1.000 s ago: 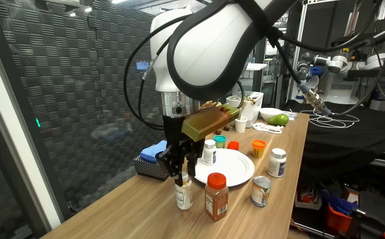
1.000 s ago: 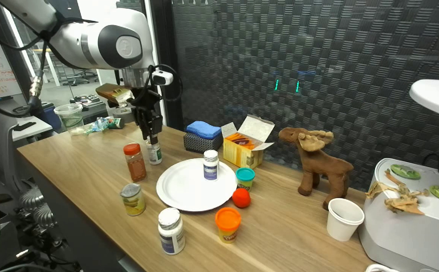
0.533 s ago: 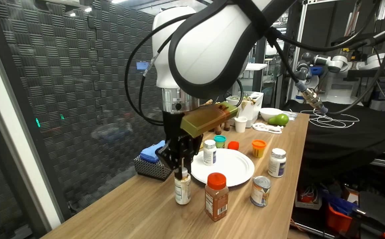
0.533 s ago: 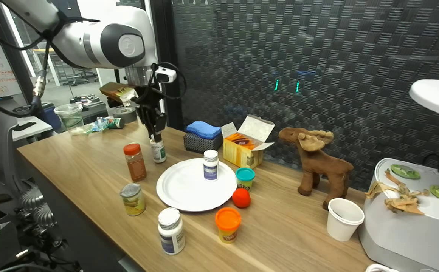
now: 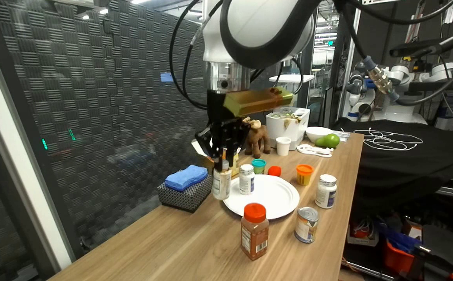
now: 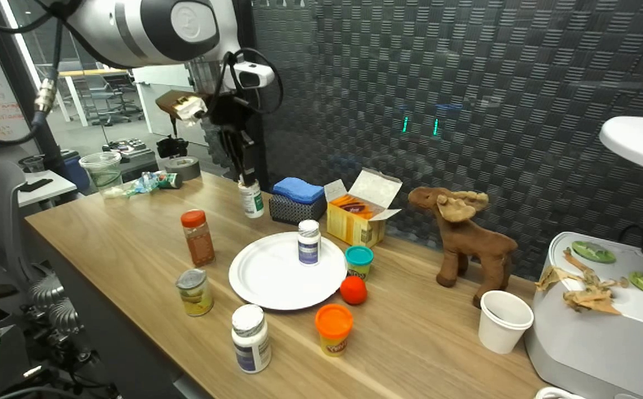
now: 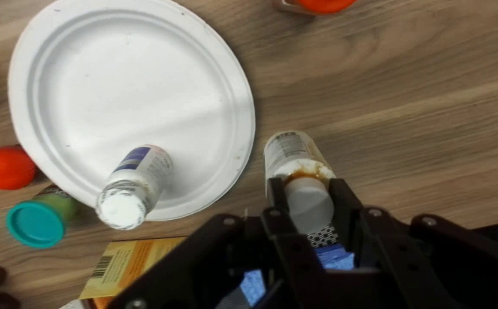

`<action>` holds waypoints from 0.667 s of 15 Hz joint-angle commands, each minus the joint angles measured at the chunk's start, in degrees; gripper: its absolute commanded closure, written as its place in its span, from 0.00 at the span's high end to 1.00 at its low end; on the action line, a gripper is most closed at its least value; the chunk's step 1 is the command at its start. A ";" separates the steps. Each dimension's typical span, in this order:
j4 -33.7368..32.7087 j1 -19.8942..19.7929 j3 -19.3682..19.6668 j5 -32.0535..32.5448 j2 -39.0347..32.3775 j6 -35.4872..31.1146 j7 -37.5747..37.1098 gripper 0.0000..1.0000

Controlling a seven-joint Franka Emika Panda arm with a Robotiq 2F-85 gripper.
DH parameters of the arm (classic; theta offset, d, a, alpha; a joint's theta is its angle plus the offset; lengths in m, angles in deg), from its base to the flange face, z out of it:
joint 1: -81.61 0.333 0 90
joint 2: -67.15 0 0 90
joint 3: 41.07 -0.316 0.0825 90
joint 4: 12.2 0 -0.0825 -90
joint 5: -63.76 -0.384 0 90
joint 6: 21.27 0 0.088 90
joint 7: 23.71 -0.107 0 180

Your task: Pick up the bottles from the table and put them on the white plate.

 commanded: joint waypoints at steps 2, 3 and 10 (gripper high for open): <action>1.01 -2.41 0.70 0.76 2.35 2.75 -0.88 0.10; 0.68 -2.80 0.73 0.70 1.42 3.11 -0.51 0.10; -0.88 -3.36 1.60 1.04 -4.70 2.69 -1.27 0.10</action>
